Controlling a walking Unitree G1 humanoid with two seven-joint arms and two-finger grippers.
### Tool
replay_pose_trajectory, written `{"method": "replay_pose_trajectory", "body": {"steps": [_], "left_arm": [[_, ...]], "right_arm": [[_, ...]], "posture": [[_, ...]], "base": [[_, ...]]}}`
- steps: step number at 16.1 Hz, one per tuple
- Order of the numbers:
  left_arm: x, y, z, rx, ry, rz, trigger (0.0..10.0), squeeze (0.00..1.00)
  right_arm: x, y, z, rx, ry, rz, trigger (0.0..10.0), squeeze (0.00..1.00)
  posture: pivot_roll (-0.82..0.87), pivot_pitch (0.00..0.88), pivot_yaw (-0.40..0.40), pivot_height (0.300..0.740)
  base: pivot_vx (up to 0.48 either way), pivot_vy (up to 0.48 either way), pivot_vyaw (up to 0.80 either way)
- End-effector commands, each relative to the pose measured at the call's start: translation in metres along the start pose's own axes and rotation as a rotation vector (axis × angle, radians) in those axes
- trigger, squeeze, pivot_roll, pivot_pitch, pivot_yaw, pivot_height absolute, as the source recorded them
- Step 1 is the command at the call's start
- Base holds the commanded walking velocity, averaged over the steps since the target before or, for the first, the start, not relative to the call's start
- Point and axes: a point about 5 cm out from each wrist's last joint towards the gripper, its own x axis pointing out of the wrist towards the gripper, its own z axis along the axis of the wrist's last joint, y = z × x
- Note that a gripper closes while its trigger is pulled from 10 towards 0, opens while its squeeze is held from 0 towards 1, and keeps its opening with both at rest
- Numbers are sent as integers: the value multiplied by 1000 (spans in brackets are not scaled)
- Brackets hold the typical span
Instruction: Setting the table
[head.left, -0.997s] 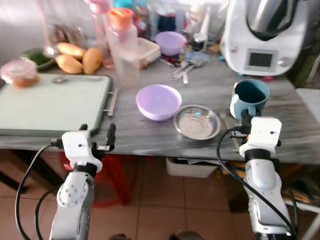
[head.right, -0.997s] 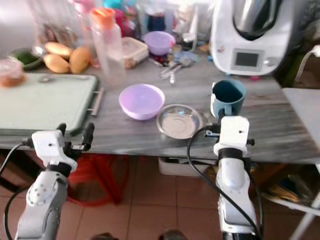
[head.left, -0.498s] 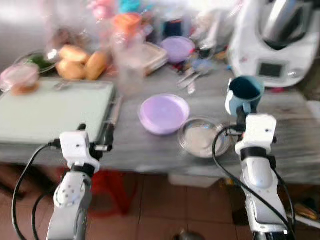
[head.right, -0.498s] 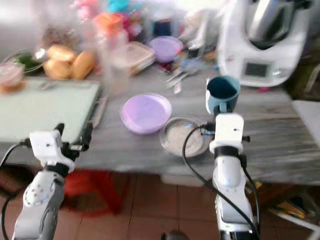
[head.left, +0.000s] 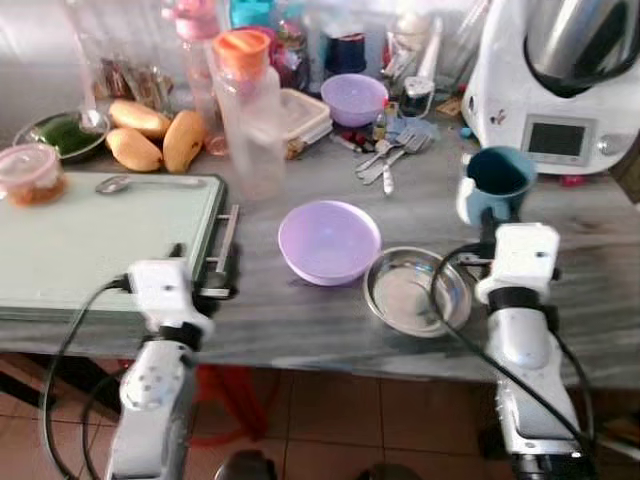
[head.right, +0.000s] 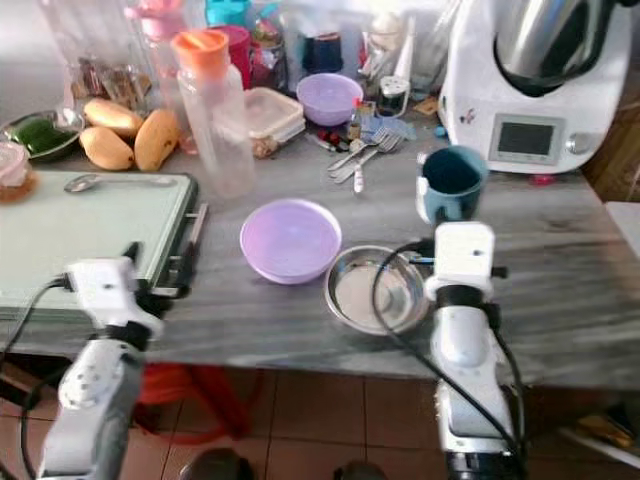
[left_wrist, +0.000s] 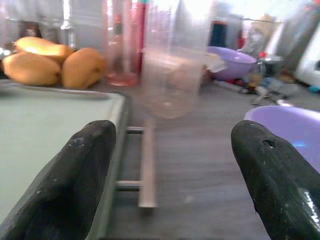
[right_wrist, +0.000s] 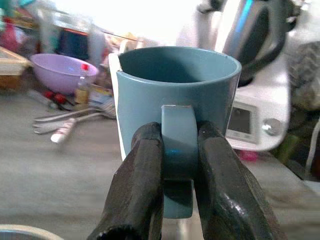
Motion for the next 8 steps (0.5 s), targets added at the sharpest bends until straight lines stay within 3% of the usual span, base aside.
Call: {"method": "replay_pose_trajectory", "body": {"steps": [1,5,8], "left_arm": [[-1,3,5,14,-7,2,10000,0],[-7,6,5,24,8,0,10000,0],[-11,9,8,35,15,2,10000,0]], "right_arm": [[10,-1,7,24,-30,6,10000,0],[25,1,4,73,-14,35,10000,0],[38,16,5,152,-17,133,10000,0]], "posture": [[10,0,0,740],[27,0,8,740],[56,0,12,740]], "base": [[0,0,0],[0,0,0],[0,0,0]]}}
